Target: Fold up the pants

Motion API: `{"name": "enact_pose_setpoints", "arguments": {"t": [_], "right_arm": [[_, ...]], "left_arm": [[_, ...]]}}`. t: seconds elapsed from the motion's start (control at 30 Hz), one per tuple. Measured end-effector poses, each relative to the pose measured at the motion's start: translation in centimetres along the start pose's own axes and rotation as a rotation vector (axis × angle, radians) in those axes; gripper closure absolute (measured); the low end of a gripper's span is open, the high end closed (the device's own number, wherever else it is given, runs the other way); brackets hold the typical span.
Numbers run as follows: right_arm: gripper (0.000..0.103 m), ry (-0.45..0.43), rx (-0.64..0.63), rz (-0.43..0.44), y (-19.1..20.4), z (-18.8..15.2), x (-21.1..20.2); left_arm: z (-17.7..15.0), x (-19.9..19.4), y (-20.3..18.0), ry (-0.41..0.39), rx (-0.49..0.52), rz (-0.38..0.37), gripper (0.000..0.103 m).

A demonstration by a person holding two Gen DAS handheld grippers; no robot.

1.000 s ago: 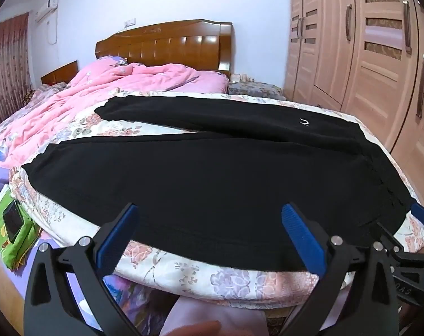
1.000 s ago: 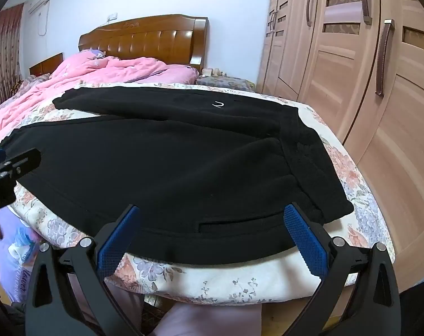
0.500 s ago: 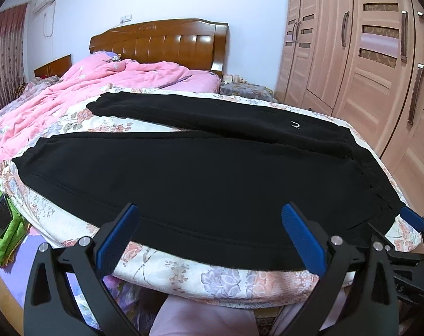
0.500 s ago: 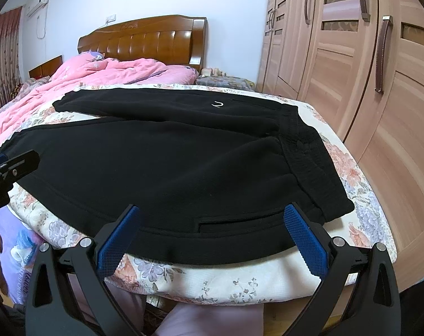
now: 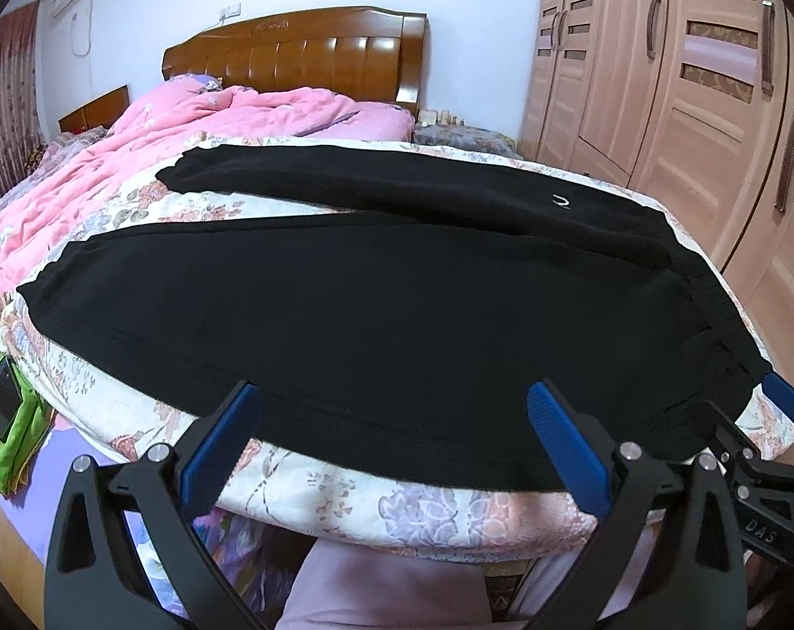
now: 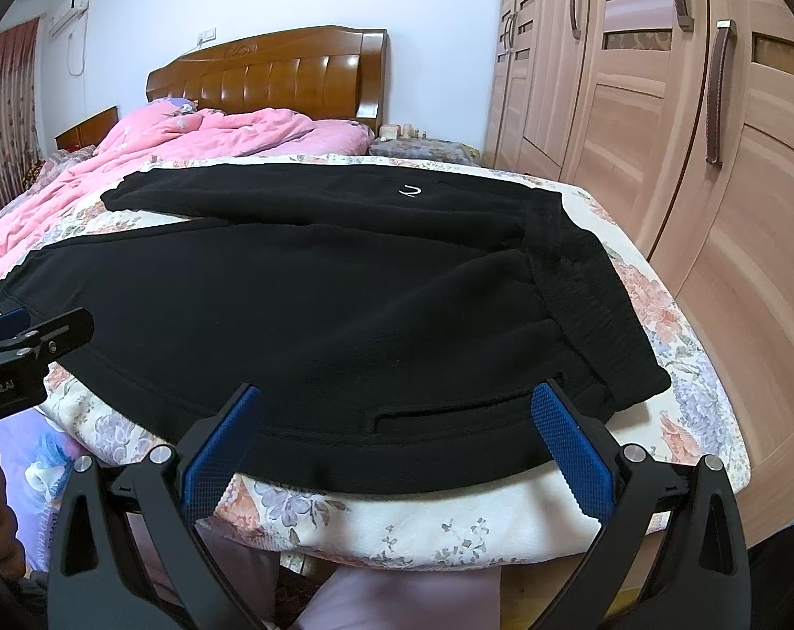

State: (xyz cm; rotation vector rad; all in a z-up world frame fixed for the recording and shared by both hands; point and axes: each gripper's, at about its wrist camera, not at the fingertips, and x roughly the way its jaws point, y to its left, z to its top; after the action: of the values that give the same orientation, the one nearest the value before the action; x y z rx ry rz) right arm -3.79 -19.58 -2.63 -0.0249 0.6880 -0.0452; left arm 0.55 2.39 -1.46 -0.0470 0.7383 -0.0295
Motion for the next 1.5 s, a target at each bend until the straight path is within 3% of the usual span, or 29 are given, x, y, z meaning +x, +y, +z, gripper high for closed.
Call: {"name": "enact_pose_setpoints", "arguments": {"t": [1.13,1.5], "right_arm": [[0.004,0.018,0.018,0.019,-0.09,-0.45,0.47],[0.004,0.006,0.014,0.027,-0.47,0.3,0.6]], "left_arm": [[-0.27,-0.01,0.12,0.003,0.014,-0.003,0.001],[0.43,-0.35,0.15,-0.041,0.047,0.024,0.001]]}}
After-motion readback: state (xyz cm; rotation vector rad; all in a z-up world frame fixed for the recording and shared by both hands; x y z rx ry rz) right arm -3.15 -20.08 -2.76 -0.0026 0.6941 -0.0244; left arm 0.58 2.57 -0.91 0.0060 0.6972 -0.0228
